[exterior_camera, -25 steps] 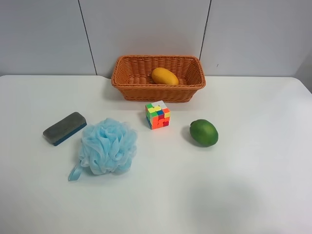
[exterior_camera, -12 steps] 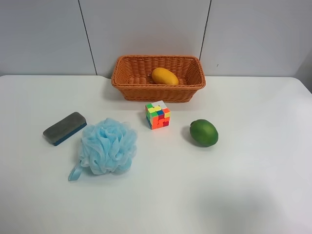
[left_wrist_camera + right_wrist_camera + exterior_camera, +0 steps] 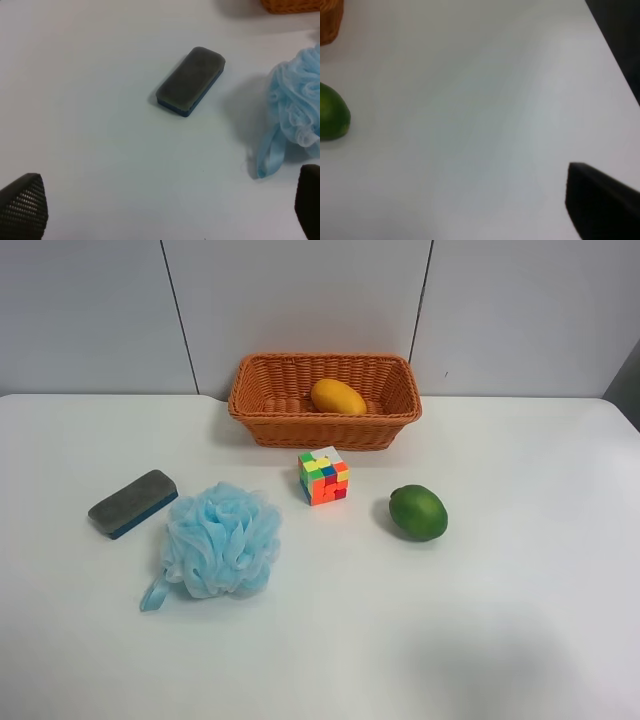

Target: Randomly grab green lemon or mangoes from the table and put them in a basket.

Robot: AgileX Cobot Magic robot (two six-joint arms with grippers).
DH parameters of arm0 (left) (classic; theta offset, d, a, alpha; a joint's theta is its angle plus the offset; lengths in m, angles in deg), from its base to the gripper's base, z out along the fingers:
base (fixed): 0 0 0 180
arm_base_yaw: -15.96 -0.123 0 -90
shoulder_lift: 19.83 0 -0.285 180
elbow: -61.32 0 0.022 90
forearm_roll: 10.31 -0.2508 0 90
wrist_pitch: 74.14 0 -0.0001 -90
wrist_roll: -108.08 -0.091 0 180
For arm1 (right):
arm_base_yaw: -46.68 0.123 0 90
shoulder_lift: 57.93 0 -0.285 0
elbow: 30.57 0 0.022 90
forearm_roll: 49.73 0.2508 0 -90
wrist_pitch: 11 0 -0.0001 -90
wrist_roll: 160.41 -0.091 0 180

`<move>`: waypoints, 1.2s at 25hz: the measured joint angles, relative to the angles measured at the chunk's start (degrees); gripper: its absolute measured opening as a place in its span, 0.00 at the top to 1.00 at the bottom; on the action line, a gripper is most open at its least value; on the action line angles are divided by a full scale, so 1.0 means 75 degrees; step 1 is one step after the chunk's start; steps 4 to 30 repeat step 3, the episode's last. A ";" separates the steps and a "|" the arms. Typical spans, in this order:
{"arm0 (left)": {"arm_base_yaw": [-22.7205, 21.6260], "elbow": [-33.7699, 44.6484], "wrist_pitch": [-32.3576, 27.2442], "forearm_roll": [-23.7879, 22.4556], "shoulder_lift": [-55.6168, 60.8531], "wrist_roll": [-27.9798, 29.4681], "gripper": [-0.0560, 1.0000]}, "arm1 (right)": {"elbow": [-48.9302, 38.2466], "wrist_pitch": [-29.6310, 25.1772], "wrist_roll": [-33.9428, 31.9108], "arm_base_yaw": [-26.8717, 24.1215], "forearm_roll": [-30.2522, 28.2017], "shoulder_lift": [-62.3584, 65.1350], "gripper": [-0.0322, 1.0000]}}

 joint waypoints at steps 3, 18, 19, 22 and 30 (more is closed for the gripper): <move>0.0000 0.0000 0.0000 0.0000 0.0000 0.0000 0.01 | 0.0000 0.0000 0.0000 0.0000 0.0000 0.0000 0.01; 0.0000 0.0000 0.0000 0.0000 0.0000 0.0000 0.01 | 0.0000 0.0000 0.0000 0.0000 0.0000 0.0000 0.01; 0.0000 0.0000 0.0000 0.0000 0.0000 0.0000 0.01 | 0.0000 0.0000 0.0000 0.0000 0.0000 0.0000 0.01; 0.0000 0.0000 0.0000 0.0000 0.0000 0.0000 0.01 | 0.0000 0.0000 0.0000 0.0000 0.0000 0.0000 0.01; 0.0000 0.0000 0.0000 0.0000 0.0000 0.0000 0.01 | 0.0000 0.0000 0.0000 0.0000 0.0000 0.0000 0.01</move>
